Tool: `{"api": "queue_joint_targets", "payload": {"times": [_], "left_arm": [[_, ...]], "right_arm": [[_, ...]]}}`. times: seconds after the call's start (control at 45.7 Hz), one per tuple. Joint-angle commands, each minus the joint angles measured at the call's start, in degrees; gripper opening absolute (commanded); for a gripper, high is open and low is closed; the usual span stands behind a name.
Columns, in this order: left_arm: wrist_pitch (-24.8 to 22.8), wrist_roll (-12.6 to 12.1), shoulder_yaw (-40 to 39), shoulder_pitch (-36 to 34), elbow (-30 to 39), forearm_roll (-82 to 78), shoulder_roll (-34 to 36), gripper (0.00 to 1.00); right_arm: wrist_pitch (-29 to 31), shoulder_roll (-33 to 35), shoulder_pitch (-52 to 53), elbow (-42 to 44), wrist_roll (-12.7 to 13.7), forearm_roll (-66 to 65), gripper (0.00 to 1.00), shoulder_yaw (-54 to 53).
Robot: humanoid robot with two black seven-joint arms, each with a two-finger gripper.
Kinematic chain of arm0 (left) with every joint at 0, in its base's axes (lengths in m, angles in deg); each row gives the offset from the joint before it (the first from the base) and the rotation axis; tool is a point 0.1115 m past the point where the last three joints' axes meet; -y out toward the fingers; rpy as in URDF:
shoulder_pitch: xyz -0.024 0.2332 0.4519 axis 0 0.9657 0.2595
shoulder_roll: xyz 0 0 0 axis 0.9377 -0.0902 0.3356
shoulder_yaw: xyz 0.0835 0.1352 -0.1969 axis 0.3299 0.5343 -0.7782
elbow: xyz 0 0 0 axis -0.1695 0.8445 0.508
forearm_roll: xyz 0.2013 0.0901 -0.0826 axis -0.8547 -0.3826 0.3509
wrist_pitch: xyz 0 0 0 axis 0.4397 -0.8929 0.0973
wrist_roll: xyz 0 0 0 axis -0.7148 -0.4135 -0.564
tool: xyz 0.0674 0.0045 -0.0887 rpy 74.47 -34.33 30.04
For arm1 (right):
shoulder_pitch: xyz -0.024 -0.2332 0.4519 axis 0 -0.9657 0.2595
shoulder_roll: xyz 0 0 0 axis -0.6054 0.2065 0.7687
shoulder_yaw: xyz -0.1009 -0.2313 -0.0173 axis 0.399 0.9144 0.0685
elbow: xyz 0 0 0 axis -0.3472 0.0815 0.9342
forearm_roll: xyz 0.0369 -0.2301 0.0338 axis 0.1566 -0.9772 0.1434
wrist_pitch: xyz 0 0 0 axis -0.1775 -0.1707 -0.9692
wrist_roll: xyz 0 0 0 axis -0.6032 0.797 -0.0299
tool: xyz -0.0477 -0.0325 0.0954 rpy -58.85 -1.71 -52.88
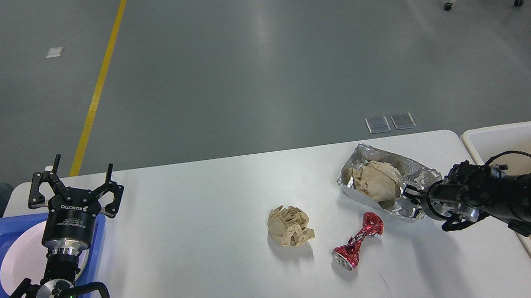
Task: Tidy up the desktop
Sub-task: 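Grasp the foil tray edge nearest the bin with the right gripper, then lift the foil tray with bread and carry it into the white bin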
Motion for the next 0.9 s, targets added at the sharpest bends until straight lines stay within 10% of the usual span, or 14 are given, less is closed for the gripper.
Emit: {"api": "queue_joint_targets", "payload": {"times": [0.0,0.372,0.875], "left_arm": [[-0.06,0.00,0.03,0.00,0.00,0.00,0.00,0.96],[-0.06,0.00,0.02,0.00,0.00,0.00,0.00,0.96],[-0.06,-0.09,-0.06,0.00,0.00,0.00,0.00,0.96]], "right_arm": [[-0.24,0.09,0.06,-0.24,0.00,0.13,0.00,0.00],[0.73,1.32,2.96,-3.66,0.00,1.36,0.00,0.00],[5.99,24.77,29.67,-34.68,-0.26,3.91,0.00,1.41]]}}
